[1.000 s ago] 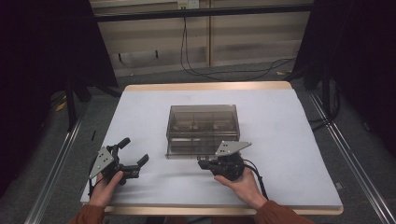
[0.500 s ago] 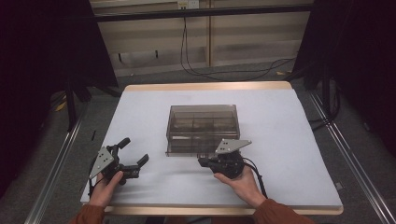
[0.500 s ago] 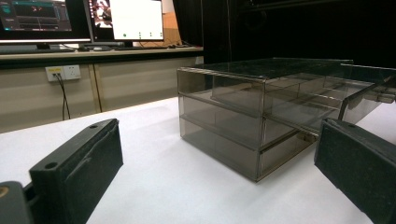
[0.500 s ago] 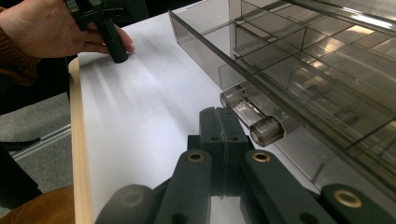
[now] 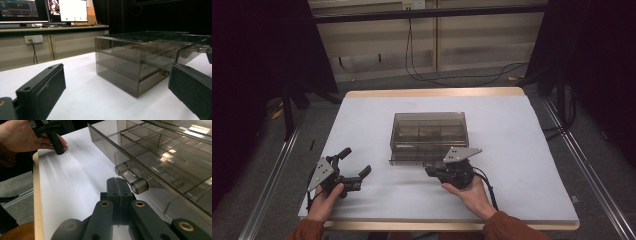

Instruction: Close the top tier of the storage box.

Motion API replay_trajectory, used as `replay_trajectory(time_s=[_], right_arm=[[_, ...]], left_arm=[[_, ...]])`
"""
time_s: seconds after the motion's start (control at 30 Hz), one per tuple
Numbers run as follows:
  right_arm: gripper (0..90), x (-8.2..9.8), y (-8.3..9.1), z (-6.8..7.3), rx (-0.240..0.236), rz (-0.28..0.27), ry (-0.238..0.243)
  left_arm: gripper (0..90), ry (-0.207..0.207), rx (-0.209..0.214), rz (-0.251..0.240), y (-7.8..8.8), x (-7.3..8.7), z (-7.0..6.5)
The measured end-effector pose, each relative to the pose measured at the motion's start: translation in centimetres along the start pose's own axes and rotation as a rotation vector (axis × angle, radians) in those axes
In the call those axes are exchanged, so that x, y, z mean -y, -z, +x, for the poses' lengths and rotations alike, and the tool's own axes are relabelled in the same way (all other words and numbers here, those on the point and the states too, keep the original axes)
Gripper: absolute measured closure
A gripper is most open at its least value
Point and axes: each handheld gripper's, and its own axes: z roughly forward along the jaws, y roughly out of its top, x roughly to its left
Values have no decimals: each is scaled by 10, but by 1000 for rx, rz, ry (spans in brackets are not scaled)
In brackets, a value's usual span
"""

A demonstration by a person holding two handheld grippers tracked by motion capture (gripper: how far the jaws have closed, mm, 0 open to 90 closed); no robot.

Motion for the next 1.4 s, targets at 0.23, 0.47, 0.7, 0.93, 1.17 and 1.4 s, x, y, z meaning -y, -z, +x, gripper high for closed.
replay_trajectory(time_s=[0.23,0.47,0.7,0.93,1.17,1.4], right_arm=[[900,0,0,-2,3,-4,-3],[900,0,-1,-3,10,-10,-6],[900,0,-1,-6,16,-15,-12],[900,-3,0,-6,14,-30,-6],[900,-3,-1,-8,24,-28,-10],[900,-3,-3,-10,26,-25,-13]], left_arm=[[10,0,0,0,0,0,0],[9,6,2,-2,0,0,0],[10,3,0,-2,0,0,0],[9,0,0,0,0,0,0],[9,4,3,0,0,0,0],[10,4,3,0,0,0,0]])
